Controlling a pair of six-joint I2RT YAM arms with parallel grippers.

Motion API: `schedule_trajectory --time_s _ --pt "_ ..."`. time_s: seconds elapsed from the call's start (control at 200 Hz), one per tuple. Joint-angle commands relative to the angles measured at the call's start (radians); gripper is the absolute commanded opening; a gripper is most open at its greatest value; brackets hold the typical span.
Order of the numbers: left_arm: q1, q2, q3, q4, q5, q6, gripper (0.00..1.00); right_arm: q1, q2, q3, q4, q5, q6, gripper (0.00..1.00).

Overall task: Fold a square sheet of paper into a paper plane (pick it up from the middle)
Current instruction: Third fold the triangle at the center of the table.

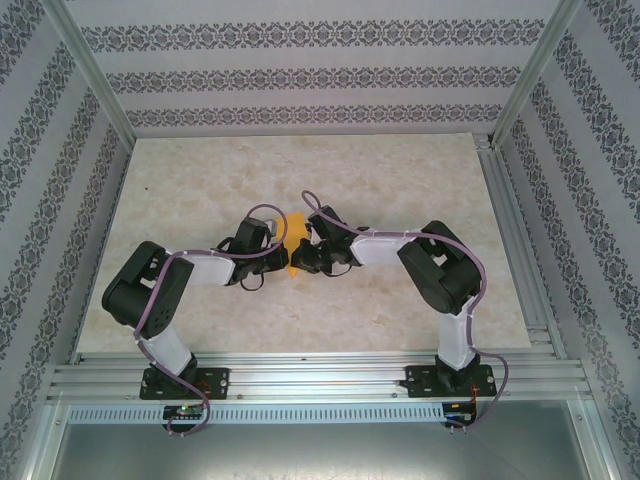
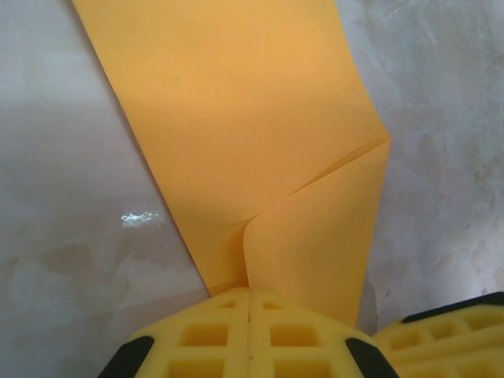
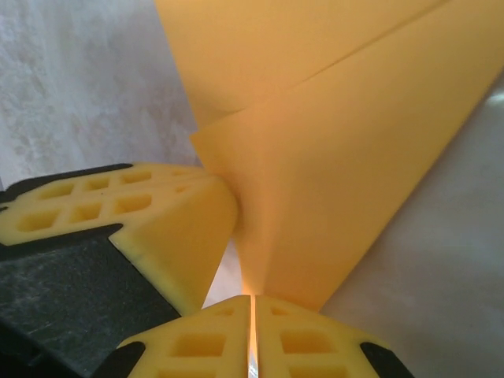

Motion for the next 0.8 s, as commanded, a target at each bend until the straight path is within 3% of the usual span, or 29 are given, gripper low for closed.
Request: schedule_trajectory --time_s 0.0,0.39,0.799 --pt "0.011 0.032 -0.048 -0.133 -0.055 -0.002 0.0 0.013 0.043 0.006 -0.007 0.027 0.02 0.1" --pt "0.01 0.031 -0.054 -0.129 -0.053 -0.001 0.0 0.043 -0.027 0.012 -0.032 0.026 0.007 0.11" --pt "0.011 0.028 -0.054 -0.136 -0.053 0.003 0.0 0.062 0.002 -0.046 0.029 0.03 0.053 0.1"
